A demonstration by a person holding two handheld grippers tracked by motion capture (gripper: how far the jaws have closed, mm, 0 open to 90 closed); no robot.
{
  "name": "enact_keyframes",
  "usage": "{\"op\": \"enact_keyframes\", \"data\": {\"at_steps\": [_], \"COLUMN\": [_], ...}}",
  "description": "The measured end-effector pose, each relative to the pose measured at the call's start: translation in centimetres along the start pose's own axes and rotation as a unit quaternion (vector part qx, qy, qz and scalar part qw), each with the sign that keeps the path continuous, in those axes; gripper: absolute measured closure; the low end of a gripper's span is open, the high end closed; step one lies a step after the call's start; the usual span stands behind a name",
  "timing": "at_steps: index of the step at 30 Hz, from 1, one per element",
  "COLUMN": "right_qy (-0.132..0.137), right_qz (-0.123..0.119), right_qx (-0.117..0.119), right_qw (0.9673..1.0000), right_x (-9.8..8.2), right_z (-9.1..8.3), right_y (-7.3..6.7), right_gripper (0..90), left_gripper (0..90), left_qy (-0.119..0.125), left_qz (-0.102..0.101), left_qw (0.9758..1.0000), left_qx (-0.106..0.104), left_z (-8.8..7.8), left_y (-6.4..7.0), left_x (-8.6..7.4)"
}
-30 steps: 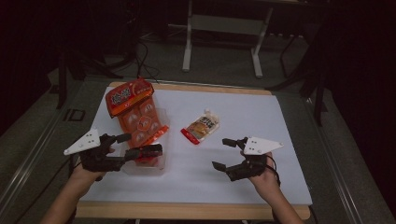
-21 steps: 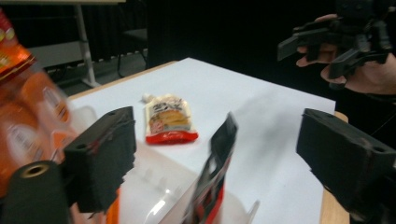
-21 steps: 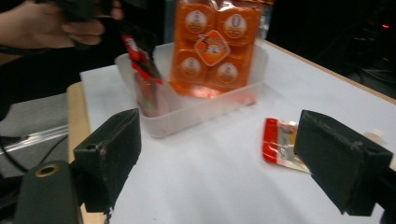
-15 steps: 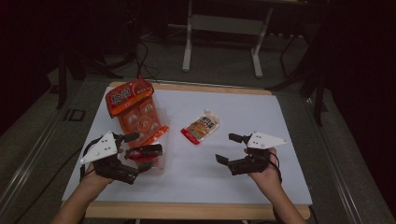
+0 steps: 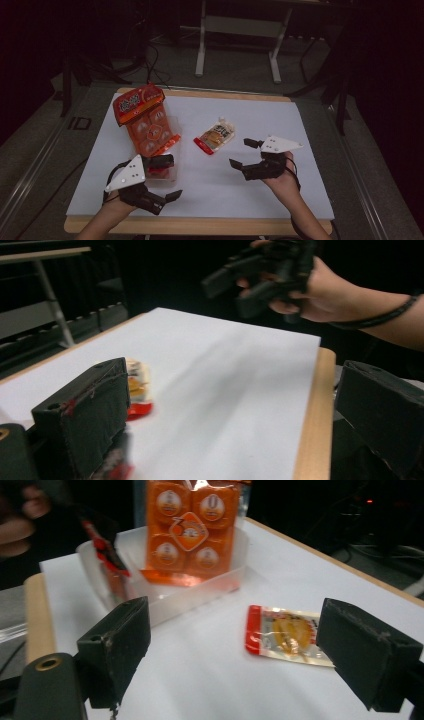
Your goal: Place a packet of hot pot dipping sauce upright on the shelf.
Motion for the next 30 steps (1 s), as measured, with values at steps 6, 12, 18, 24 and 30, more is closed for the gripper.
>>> {"op": "enact_keyframes", "data": {"at_steps": [6,12,18,24,30], "right_qy": [0.000,-0.004,-0.011,-0.025,-0.034], "right_qz": [0.004,0.008,0.015,0.034,0.050], "right_qx": [-0.012,-0.033,-0.051,-0.068,-0.081], "right_qw": [0.9999,0.9994,0.9985,0.9968,0.9948], "right_x": [0.1,0.1,-0.4,-1.2,-1.6], "right_z": [0.6,1.1,1.9,3.1,4.3], "right_y": [1.1,2.7,4.5,6.2,7.7], "right_gripper": [15.6,16.9,19.1,21.2,22.7], "left_gripper": [1.8,1.8,1.8,1.8,1.8], "left_qy": [-0.016,-0.017,-0.025,-0.030,-0.026], "left_qz": [0.006,-0.004,-0.006,-0.002,-0.003], "left_qw": [0.9997,0.9996,0.9994,0.9992,0.9994], "left_qx": [-0.015,-0.022,-0.025,-0.028,-0.023], "left_z": [1.2,2.1,3.2,3.8,4.1], "left_y": [1.4,2.0,2.6,2.9,2.8], "left_x": [-1.1,-2.2,-3.4,-4.4,-5.0]}}
Point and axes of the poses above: each handheld gripper's, and its own axes: z roughly forward along the jaws, x roughly out of its top, y roughly to its right, the point moved 1 cm from there along z, roughly forward along the jaws, and after that the axes turned 6 degrees about -z, right-handed, at the moved point
